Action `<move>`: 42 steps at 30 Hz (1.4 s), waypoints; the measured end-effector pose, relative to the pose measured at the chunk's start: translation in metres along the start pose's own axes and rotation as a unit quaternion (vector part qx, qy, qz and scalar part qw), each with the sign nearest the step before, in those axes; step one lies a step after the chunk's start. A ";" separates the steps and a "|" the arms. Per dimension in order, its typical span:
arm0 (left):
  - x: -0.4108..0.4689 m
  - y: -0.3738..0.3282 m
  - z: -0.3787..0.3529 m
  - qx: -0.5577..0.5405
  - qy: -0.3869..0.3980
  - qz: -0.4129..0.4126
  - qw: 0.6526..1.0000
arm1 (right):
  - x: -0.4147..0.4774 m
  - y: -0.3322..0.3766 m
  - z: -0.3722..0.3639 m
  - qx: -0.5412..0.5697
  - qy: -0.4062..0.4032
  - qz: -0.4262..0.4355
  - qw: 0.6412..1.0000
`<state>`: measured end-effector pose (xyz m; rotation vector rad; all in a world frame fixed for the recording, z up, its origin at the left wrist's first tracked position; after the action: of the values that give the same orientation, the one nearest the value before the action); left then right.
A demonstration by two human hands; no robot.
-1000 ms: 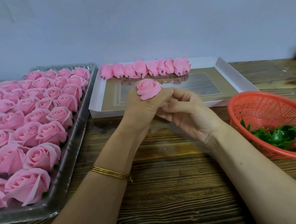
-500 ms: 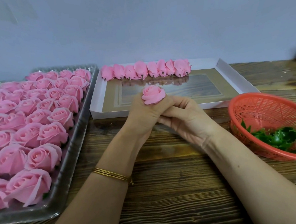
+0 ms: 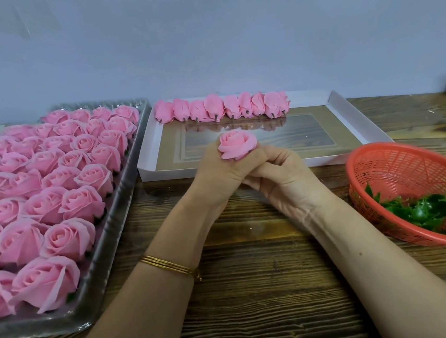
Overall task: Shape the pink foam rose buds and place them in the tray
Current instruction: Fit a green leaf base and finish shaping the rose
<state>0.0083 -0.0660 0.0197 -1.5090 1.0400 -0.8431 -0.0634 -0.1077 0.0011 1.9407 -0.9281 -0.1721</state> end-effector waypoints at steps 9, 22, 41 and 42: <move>0.003 -0.006 0.015 0.065 -0.043 0.038 0.996 | 0.002 0.002 0.008 -0.015 -0.030 0.013 0.999; -0.009 -0.035 0.013 0.480 -0.068 0.091 0.870 | -0.003 0.002 0.007 -0.142 -0.007 0.023 0.990; -0.013 -0.042 -0.003 0.552 -0.156 0.034 0.818 | 0.000 -0.002 0.014 -0.168 -0.027 0.025 0.985; -0.013 -0.042 -0.002 0.556 -0.158 0.037 0.815 | 0.001 -0.002 0.014 -0.170 -0.023 0.025 0.985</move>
<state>0.0093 -0.0528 0.0613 -0.5433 0.2055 -0.8594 -0.0684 -0.1171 -0.0077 1.6025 -0.9128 -0.3261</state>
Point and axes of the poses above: each hand's wrist, its own x-axis towards the middle knuckle, its own z-axis out of the back of the hand, y = z × x, the point moved 7 cm from there along x, towards the middle knuckle, and after that the axes turned 15 degrees about z, right-handed, at the moved point
